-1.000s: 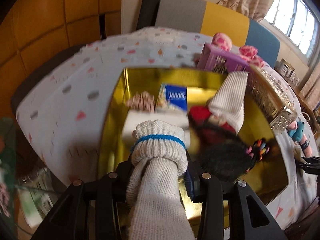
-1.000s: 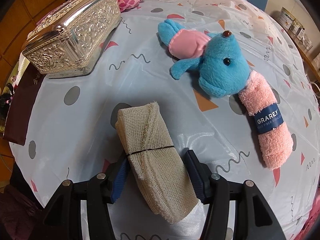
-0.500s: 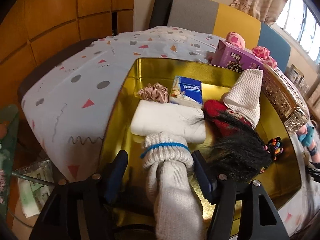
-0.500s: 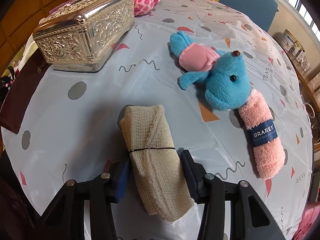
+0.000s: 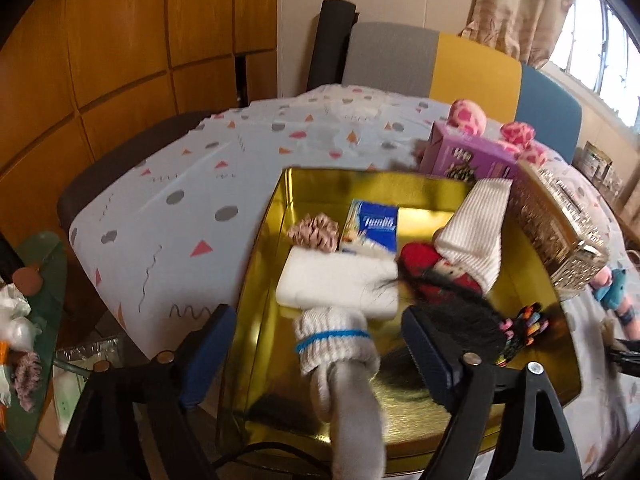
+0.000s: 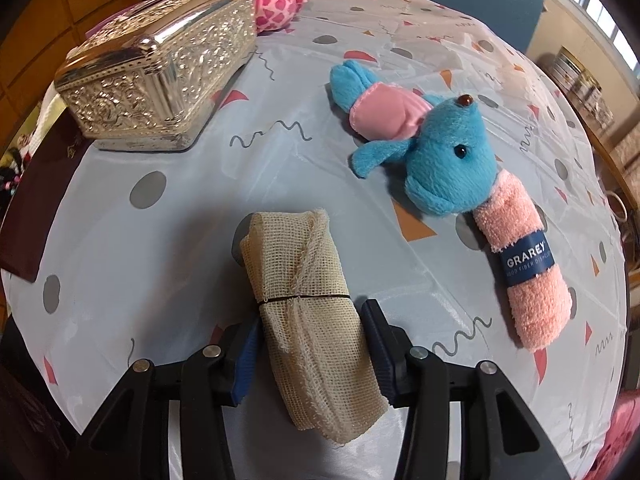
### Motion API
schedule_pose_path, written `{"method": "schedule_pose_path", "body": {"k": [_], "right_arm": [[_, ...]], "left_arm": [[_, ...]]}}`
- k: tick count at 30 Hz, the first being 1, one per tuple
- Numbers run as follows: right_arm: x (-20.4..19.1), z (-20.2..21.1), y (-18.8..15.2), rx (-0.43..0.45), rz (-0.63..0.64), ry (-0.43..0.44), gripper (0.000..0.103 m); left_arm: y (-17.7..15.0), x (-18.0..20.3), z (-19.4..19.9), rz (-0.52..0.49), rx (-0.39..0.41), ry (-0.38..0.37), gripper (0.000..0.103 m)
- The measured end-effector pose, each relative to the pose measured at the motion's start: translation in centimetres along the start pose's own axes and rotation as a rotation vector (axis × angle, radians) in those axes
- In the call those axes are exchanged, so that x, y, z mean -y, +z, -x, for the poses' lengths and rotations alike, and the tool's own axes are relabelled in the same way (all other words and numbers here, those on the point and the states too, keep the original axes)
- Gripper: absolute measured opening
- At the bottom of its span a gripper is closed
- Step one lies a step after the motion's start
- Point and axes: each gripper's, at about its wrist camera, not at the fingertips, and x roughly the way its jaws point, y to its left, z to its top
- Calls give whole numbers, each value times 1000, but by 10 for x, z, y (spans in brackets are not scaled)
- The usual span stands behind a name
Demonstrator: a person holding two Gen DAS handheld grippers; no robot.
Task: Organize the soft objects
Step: 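Lower the sock bunny into the gold tray and open the left tool, then carry the beige gauze roll over the gold tray with the right tool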
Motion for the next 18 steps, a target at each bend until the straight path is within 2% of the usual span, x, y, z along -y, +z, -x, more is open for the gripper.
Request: {"method": "schedule_pose_path", "body": {"k": [4,8,18], "right_arm": [[-2,0,5,-18,-64,-17,46],[-3,0,14,-24,-137,-16,43],[-10,0,54,8,-280,87,42]], "left_arm": [[10,-1,17,-5,43,-9,95],[19,-5,32,-18,82,-10,95],[21,-22,48,-49,122,17,100]]}}
